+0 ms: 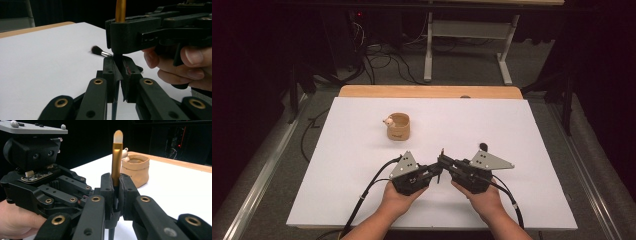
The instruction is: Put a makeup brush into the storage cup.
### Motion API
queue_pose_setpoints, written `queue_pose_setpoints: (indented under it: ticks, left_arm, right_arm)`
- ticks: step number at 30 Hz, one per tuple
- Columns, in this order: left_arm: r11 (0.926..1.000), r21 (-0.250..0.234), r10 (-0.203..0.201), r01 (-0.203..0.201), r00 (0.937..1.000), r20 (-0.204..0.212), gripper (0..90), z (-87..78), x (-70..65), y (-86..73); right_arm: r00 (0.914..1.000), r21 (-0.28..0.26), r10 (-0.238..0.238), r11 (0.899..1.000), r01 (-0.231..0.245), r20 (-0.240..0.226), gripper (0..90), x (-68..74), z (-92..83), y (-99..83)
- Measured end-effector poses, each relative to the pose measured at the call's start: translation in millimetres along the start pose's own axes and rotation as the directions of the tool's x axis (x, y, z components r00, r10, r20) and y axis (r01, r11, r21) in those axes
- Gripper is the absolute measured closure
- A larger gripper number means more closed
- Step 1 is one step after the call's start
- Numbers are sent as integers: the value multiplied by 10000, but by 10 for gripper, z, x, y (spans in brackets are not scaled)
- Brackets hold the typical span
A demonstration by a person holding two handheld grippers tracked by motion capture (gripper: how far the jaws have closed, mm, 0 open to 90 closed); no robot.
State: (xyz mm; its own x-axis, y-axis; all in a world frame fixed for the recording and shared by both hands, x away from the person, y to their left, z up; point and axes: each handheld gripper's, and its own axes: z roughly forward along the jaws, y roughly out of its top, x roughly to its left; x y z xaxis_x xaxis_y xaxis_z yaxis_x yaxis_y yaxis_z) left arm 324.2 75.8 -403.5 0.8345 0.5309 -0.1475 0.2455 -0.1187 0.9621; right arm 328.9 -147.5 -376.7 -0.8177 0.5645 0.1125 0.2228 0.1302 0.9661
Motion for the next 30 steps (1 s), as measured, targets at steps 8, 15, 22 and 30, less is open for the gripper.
queue_pose_setpoints:
  ticks: [8,15,22,30]
  left_arm:
    - [10000,-12,57,-57,10000,-9,834,-3,-6,0]
    - [10000,-12,77,-77,10000,-9,834,-3,-10,-1]
    - [9999,11,112,-112,9999,-64,834,-4,-12,-2]
    - [10000,-37,76,-77,9998,-187,834,-27,4,6]
  right_arm:
    - [10000,-46,-5,10000,5,-8,842,1,-4,0]
    - [10000,-30,61,10000,-61,31,805,-6,-10,2]
    - [9998,-119,201,9997,-201,2,754,-20,-24,7]
    - [9999,-151,137,9998,-138,-48,707,-21,-26,12]
